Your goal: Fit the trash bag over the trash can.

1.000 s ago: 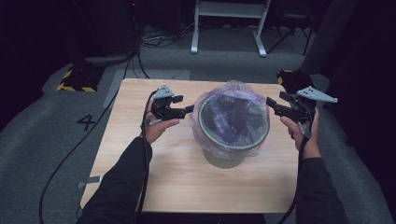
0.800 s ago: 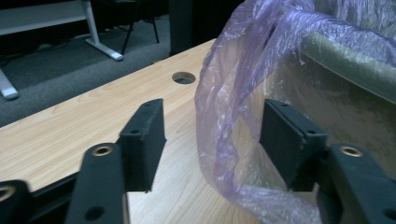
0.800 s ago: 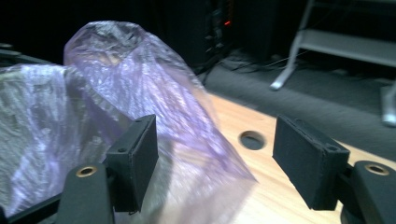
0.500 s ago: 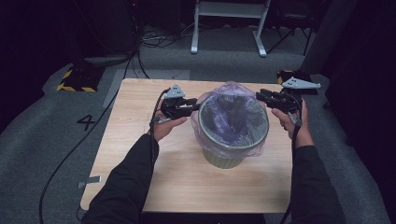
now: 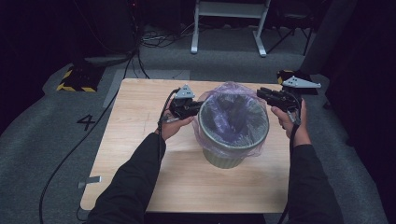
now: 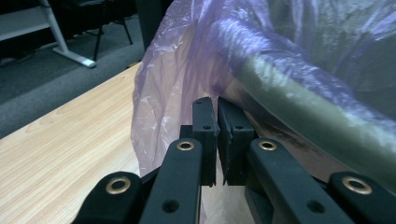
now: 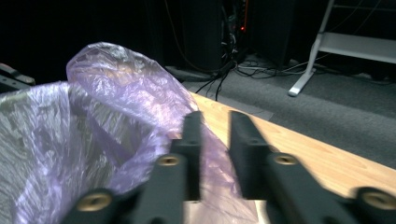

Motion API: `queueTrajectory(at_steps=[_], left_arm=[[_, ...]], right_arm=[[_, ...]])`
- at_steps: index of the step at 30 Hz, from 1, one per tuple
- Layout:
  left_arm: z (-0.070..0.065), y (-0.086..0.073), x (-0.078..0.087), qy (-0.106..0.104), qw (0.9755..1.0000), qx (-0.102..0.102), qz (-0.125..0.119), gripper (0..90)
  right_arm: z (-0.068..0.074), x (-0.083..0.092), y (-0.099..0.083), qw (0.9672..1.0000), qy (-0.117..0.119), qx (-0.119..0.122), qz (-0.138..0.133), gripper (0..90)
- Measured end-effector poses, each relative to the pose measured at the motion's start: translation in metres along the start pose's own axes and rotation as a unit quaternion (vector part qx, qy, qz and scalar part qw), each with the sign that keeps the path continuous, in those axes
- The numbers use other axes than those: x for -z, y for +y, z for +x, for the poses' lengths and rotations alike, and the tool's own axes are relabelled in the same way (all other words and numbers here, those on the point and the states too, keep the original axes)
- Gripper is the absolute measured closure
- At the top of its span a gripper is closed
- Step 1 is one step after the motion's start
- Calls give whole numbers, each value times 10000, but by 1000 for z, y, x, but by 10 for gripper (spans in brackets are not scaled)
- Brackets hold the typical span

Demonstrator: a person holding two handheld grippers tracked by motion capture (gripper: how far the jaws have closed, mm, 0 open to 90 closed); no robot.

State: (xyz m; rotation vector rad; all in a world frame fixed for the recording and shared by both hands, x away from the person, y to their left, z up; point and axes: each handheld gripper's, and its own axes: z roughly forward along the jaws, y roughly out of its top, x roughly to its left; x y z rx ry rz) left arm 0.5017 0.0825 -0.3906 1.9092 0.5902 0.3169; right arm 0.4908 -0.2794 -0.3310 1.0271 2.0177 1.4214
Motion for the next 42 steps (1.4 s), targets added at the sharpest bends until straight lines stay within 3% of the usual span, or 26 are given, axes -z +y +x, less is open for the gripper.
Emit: queueTrajectory(at_steps=[3,6,10,13,20,28,42], left_arm=[[0,0,-1,0,10000,-2,11,862],[-1,0,-3,25,10000,-14,32,874],[0,0,-4,1,10000,-3,56,898],[0,-1,-6,-20,10000,-7,70,899],[-1,-5,-13,-46,9998,17,216,900],[1,-16,-13,-77,9990,25,430,900],[1,-52,0,-244,9972,50,702,899]], right_arm=[[1,-1,3,10000,60,-31,-29,515],[2,-5,3,10000,23,-17,52,537],[3,-10,2,9998,-29,109,168,796],[2,-11,1,9996,-99,107,232,900],[-5,-19,-13,9980,-356,-69,513,900],[-19,-21,-45,9963,-321,-449,654,900],[-22,-18,-78,9947,-195,-647,774,900]])
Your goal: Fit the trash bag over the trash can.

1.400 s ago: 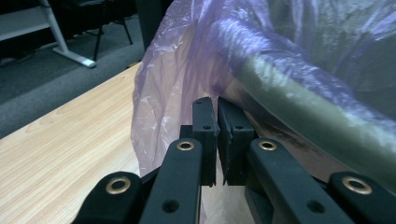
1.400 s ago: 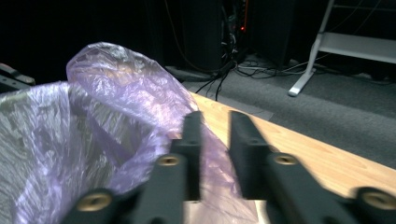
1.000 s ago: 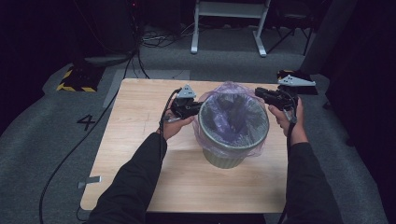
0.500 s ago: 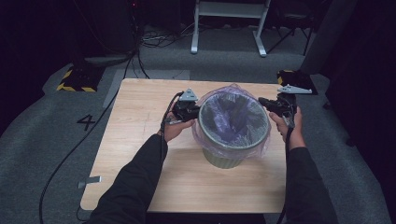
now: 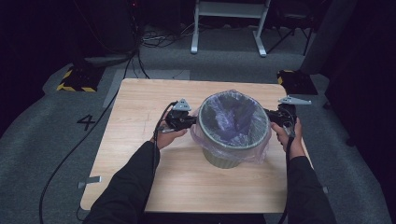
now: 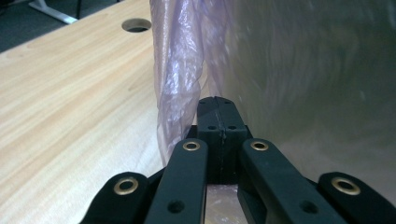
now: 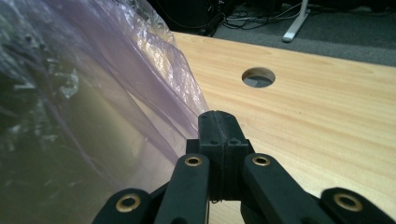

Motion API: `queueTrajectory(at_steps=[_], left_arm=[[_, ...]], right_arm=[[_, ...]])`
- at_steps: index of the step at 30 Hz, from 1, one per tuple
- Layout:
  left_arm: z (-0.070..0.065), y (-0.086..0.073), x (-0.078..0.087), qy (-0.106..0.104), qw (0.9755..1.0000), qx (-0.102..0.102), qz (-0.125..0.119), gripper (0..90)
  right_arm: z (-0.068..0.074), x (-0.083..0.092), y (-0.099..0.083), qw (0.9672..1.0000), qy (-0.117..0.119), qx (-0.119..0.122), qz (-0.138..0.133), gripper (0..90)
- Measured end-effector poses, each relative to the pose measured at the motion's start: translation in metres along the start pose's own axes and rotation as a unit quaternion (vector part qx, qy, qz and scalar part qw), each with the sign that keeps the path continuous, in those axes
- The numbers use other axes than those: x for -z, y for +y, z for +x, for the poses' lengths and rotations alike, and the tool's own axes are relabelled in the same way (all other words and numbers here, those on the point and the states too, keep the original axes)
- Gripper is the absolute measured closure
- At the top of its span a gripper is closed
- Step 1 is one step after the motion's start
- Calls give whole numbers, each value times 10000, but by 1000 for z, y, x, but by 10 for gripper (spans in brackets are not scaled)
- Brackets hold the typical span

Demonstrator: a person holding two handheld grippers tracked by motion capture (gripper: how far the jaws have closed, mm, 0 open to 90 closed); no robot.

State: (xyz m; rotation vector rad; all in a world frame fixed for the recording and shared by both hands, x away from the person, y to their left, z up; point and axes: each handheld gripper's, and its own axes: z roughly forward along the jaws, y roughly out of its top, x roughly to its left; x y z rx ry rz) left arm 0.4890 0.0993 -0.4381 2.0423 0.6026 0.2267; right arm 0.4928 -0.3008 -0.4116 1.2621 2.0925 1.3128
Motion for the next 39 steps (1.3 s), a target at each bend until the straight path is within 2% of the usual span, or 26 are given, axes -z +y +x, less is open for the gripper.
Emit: queueTrajectory(at_steps=[4,6,9,12,14,19,21,23,25,27,28,30,31,34,39], left_arm=[[-5,-4,5,-62,10000,-43,-39,895],[-7,-6,9,-68,9999,-86,-69,860],[-12,-8,17,73,9997,-197,-101,737],[-19,-11,24,107,9994,-306,-103,648],[-24,-13,29,133,9989,-437,-97,601],[-36,-15,36,164,9979,-625,-10,453],[-40,-15,37,93,9978,-652,5,391],[-43,-16,39,52,9977,-669,0,334],[-44,-17,41,-75,9979,-635,-35,278],[-46,-17,45,-82,9983,-558,-145,266],[-47,-16,47,-156,9983,-520,-203,251],[-51,-15,51,-182,9979,-562,-275,242],[-54,-14,53,-265,9976,-567,-307,239],[-63,-14,58,-317,9963,-728,-330,233],[-63,-22,68,-365,9964,-714,-283,233]], right_arm=[[-1,0,-6,10000,88,-14,40,900],[-1,2,-9,9999,138,-36,-22,880],[-3,9,-11,9999,-46,-50,-80,768],[-5,20,-11,9996,-197,23,-185,642],[-6,30,-10,9993,-216,70,-282,581],[-7,55,-11,9978,-402,364,-381,424],[-6,63,-13,9969,-469,519,-356,380],[-5,69,-16,9968,-403,621,-311,353],[-1,75,-20,9961,-242,789,-307,341],[7,80,-23,9945,-111,1001,-296,331],[11,83,-26,9934,15,1098,-316,332],[19,86,-30,9914,39,1291,-234,326],[22,87,-32,9905,72,1354,-211,323],[30,94,-39,9886,185,1485,-166,318],[40,108,-53,9867,368,1567,-237,287]])
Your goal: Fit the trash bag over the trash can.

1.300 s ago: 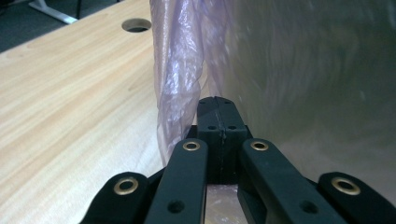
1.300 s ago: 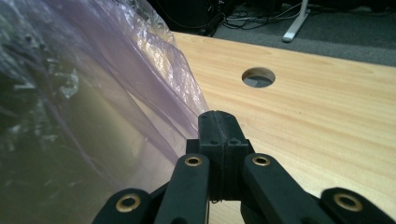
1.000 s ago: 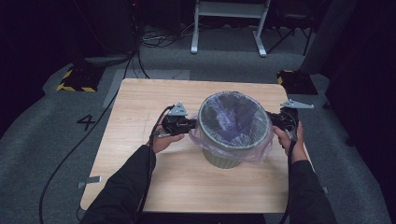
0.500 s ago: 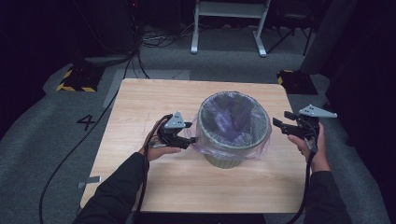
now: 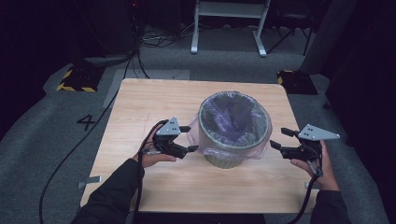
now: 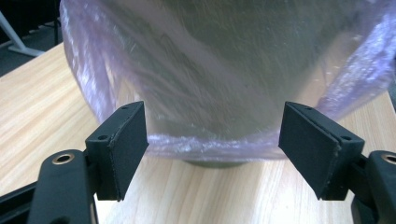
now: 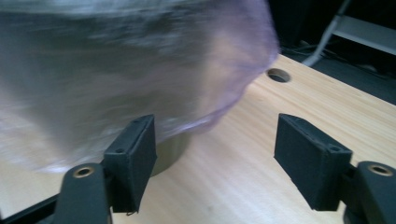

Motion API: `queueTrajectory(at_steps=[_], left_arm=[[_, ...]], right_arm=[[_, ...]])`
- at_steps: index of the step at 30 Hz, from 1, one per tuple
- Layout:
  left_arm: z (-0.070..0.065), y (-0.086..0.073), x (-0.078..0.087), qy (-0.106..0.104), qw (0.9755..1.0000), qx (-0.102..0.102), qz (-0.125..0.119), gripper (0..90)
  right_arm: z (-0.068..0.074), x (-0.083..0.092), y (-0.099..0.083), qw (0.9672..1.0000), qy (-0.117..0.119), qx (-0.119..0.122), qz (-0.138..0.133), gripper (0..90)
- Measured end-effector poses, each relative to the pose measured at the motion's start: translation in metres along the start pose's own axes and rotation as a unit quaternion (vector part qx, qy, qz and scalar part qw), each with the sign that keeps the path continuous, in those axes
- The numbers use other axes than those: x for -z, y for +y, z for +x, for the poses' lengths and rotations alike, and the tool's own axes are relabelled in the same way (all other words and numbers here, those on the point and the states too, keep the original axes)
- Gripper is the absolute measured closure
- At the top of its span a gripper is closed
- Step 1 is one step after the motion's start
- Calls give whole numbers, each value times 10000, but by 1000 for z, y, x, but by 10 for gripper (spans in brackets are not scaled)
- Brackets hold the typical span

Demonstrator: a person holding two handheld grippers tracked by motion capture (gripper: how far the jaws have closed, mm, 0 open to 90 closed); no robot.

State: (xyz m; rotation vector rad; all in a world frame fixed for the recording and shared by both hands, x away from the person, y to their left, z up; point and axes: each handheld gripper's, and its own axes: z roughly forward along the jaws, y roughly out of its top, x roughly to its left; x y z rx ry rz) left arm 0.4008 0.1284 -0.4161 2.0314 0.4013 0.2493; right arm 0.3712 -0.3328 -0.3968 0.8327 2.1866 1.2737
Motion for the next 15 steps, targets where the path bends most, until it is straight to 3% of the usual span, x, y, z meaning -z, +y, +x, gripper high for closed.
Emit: queueTrajectory(at_steps=[5,11,13,15], left_arm=[[-11,-9,2,-135,9999,-51,51,220],[-26,-9,-9,-170,9997,-185,59,224],[-30,-7,-14,-164,9995,-247,68,265],[-32,-5,-19,6,9991,-395,132,381]], right_arm=[[28,6,-8,9996,167,222,-71,253],[57,-7,-11,9991,183,370,-112,251],[62,-13,-11,9990,82,437,-28,304],[63,-17,-12,9987,28,509,-9,406]])
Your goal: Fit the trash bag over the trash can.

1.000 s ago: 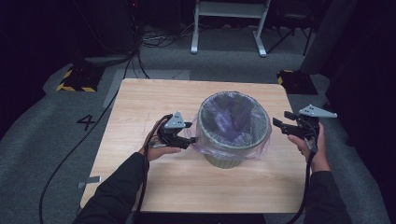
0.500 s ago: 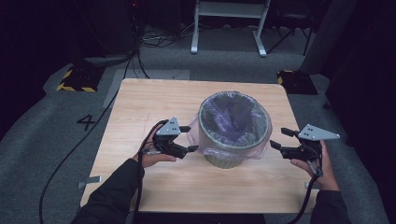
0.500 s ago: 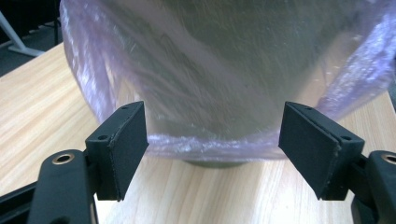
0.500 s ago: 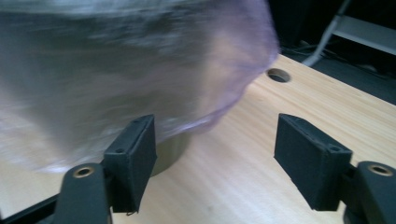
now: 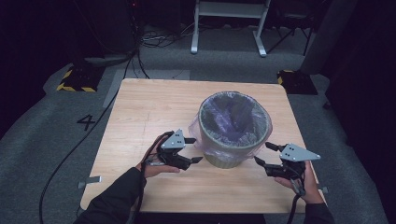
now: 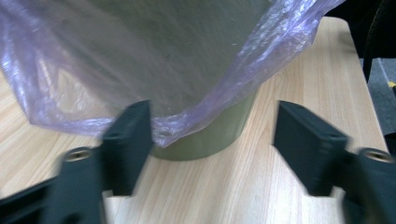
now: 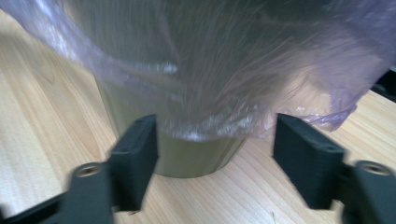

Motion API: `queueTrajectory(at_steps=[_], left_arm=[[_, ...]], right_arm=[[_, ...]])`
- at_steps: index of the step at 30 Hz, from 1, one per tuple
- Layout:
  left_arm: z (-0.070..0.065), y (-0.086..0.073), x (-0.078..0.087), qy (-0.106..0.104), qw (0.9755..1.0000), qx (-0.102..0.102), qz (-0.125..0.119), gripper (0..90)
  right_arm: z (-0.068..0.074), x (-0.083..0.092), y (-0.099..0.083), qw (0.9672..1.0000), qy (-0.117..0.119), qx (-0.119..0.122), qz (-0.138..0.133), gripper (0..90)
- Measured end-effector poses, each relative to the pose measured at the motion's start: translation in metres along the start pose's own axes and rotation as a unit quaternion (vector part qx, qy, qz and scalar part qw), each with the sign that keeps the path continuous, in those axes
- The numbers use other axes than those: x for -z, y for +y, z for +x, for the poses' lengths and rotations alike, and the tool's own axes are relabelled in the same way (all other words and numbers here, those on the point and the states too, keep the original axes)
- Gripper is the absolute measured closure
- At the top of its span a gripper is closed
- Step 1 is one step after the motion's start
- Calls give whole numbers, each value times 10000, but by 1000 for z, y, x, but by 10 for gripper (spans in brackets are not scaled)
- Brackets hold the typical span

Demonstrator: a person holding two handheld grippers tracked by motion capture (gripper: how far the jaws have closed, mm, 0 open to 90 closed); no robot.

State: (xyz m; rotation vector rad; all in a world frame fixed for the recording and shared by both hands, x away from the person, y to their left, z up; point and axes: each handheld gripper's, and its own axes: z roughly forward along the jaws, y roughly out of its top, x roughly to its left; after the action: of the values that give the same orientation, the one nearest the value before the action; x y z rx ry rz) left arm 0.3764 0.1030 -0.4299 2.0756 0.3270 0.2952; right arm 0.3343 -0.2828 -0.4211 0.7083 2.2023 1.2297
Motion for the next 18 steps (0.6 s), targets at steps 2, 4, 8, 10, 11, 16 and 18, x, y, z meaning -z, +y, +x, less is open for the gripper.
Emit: queueTrajectory(at_steps=[2,4,8,10,11,16,18], left_arm=[[1,0,-5,73,9999,-69,51,534],[3,-1,-9,148,9999,-50,59,633],[7,-2,-15,87,9999,-51,28,841],[8,-3,-19,32,9999,-60,81,891],[8,-4,-21,20,9998,-90,150,898],[7,-13,-29,-23,9991,-103,404,899],[7,-19,-32,-7,9984,-88,551,899]], right_arm=[[-1,-4,-2,10000,-30,-41,1,554],[-1,-7,-4,10000,24,-20,-38,679],[0,-11,-8,9999,121,75,-42,869],[-2,-12,-9,9999,134,20,-78,900],[-2,-12,-11,9998,168,-13,-82,900],[-3,-18,-21,9996,228,-142,115,900],[-4,-20,-25,9994,226,-139,214,900]])
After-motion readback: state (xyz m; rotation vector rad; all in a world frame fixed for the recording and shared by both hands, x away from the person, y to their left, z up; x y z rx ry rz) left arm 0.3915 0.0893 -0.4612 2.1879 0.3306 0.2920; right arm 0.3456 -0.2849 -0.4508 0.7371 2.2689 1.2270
